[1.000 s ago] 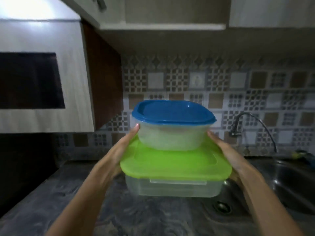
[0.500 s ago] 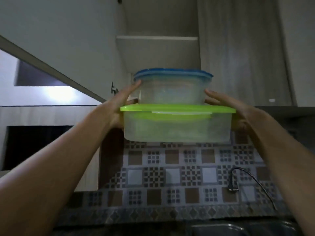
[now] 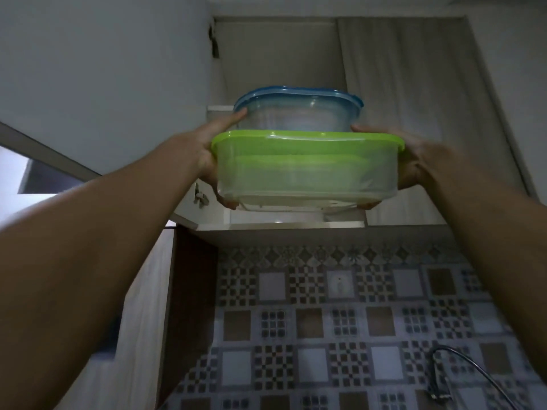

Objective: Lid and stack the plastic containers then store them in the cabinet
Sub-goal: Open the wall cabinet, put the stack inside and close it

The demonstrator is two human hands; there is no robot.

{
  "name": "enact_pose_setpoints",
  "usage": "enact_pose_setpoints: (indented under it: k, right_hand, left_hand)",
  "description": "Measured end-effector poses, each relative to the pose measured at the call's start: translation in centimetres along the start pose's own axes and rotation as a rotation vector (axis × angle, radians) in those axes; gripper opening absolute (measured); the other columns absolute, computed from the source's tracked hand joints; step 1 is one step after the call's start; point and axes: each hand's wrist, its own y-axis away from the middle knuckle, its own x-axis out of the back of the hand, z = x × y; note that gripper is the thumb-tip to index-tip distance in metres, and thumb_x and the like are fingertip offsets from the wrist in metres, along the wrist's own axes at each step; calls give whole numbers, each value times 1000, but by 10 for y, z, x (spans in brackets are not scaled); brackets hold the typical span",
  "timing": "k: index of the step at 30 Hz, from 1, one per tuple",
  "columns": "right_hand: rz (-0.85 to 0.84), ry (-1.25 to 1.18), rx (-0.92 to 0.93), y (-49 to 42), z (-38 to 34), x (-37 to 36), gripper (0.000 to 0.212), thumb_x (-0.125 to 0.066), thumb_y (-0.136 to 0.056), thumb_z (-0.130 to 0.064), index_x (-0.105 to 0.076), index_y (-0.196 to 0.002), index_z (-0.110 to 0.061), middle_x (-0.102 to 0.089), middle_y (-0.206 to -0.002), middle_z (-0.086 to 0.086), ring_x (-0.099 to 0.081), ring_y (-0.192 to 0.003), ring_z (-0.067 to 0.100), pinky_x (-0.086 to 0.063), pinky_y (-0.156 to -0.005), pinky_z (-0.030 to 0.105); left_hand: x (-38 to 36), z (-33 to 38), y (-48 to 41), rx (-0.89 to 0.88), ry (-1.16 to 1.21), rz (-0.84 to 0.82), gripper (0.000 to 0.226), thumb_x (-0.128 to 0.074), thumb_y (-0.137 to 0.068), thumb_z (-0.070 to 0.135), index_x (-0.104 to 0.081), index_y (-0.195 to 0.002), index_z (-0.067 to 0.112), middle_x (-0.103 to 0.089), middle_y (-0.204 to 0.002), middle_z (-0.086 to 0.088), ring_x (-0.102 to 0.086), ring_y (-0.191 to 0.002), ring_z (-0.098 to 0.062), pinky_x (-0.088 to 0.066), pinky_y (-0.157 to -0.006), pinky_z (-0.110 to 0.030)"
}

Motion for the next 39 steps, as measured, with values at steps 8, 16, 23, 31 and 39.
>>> enact_pose_setpoints:
  k: [8, 16, 23, 31, 39]
  right_hand:
    - [70, -122, 74, -85, 27, 11, 55, -50, -77, -68, -73, -98, -23, -69, -107, 13, -61, -100, 39, -36, -93, 68]
    - [72, -323, 314, -179, 78, 1, 64, -37, -90, -65, -73, -80, -13, -72, -76, 9, -69, -66, 25, -57, -64, 33]
    - [292, -318, 288, -257, 123, 0, 89, -45, -68, -83, -67, -113, -9, -70, -114, 12, -69, -97, 30, -51, -96, 49]
    - [734, 354, 743, -265, 181, -33, 70, -51, -82, -72, -39, -139, -33, -48, -139, 1, -51, -119, 19, -46, -97, 41]
    - [777, 920, 501, -287, 200, -28, 67, -35, -96, -58, -23, -152, -23, -41, -151, 5, -47, -132, 27, -30, -109, 47]
  left_hand:
    - [9, -11, -100, 56, 72, 27, 73, -84, -49, 58, -69, -109, 19, -64, -122, -20, -56, -108, -55, -24, -96, -79]
    - [0, -32, -178, -7, 336, 245, 52, -48, -84, 60, -57, -87, 8, -55, -120, -18, -50, -101, -40, -33, -101, -62]
    - [-8, -73, -255, -517, 282, 962, 59, -28, -96, 57, -65, -111, 12, -63, -121, -12, -57, -115, -29, -42, -90, -32]
    - [-15, -147, -303, -1081, -582, 732, 72, -53, -68, 71, -56, -114, 15, -51, -105, -7, -54, -100, -24, -42, -91, -30]
    - [-12, -155, -315, -745, -781, 595, 66, -66, -82, 51, -44, -138, 23, -45, -133, -13, -52, -120, -30, -44, -101, -38]
